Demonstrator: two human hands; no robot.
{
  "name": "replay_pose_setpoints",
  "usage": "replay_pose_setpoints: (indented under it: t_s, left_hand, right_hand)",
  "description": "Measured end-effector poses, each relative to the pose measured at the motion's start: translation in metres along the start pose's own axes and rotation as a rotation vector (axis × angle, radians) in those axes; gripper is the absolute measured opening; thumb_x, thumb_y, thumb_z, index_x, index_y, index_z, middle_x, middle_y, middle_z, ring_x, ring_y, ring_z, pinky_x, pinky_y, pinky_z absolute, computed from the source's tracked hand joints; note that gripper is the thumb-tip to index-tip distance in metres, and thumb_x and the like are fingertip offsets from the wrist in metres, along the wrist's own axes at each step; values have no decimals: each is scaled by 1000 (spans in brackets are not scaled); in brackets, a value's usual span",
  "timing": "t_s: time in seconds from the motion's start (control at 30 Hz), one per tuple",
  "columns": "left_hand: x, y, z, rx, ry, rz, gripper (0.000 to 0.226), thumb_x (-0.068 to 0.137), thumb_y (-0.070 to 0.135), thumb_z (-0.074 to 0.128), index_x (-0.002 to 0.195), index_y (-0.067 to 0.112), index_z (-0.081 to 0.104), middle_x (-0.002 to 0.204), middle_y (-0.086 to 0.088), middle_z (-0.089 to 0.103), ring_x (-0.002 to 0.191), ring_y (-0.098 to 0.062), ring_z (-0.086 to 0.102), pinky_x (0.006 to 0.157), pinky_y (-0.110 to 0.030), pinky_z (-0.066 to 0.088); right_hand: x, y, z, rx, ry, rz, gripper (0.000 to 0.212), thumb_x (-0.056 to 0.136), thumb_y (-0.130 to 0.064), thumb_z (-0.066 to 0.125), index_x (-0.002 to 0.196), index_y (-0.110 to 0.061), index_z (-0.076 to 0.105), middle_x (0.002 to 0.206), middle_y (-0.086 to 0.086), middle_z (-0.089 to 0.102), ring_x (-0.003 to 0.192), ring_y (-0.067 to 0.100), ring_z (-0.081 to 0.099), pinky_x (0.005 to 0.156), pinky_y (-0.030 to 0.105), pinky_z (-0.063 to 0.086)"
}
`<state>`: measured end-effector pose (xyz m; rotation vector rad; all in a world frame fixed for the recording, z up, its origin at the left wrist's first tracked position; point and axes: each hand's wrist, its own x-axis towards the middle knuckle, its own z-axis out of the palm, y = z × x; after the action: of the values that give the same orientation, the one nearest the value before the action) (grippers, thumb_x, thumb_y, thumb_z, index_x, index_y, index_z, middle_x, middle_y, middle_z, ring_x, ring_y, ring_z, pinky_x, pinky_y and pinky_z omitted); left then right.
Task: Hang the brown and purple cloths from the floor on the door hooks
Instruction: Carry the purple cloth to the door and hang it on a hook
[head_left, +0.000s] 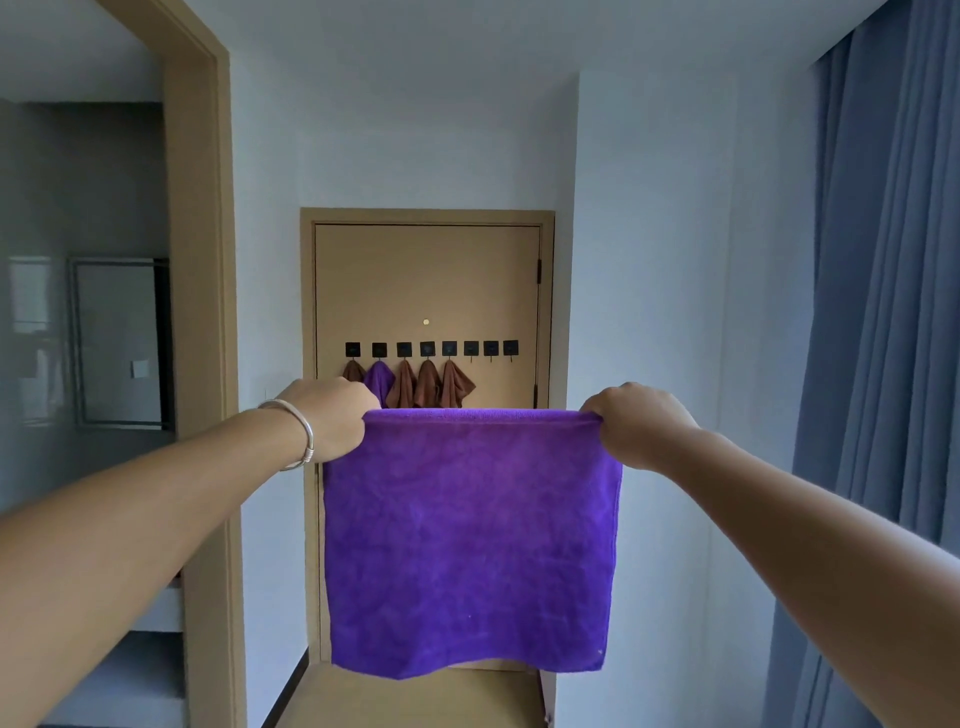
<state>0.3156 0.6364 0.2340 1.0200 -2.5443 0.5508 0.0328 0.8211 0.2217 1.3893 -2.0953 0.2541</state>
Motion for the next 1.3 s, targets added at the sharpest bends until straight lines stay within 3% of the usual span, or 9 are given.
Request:
replay_pose_setpoints:
  t_s: [0.23,0.5,0.67,0.87,0.93,1.1,1.3]
  left_hand:
    - [71,-22,57,-15,-22,17,25,81,3,38,68,20,51,73,-2,60,65,-20,52,58,-29,36]
    - [170,-84,128,-32,-6,39,28,87,5,36,70,20,52,74,-1,61,63,-15,52,52,-24,31]
    - [230,-129,160,-44,-13,19,27,88,4,36,74,19,54,74,0,58,63,-14,50,53,-24,32]
    - [284,-161,201,-30,-14,30,29,91,6,36,82,18,60,80,-1,63,65,-13,52,53,-22,31]
    - [301,-167,215,-37,-27,37,30,91,5,35,82,18,61,81,-2,65,65,-14,52,53,-22,32]
    - [350,-170,253,-51,-46,47,30,90,5,36,81,17,61,77,-1,62,64,-14,53,54,-23,34]
    - [426,-154,297,-102,-29,60,32,90,5,36,73,21,58,68,4,57,62,-15,55,54,-24,37]
  right_hand:
    - [68,1,59,-16,-38,-6,48,83,-3,33,109,-27,67,97,1,65,89,23,60,67,31,47]
    - [172,-27,127,-77,-52,7,45,84,-5,35,107,-28,66,96,-1,65,84,21,58,54,25,34]
    - [246,-49,163,-84,-48,16,41,83,-5,35,100,-25,67,89,0,64,80,21,59,55,26,36]
    - [302,-64,211,-60,-62,31,38,84,-4,37,92,-25,67,83,-2,63,78,20,59,62,30,49]
    - [318,-65,229,-52,-79,30,36,85,-4,37,89,-26,65,80,-3,62,76,19,59,63,31,51]
    - [355,-53,271,-46,-100,21,32,89,-5,37,83,-28,58,67,-10,50,67,13,53,50,22,33]
    - [412,-12,323,-30,-77,26,37,87,-3,37,93,-26,66,78,-5,58,74,17,57,60,28,46]
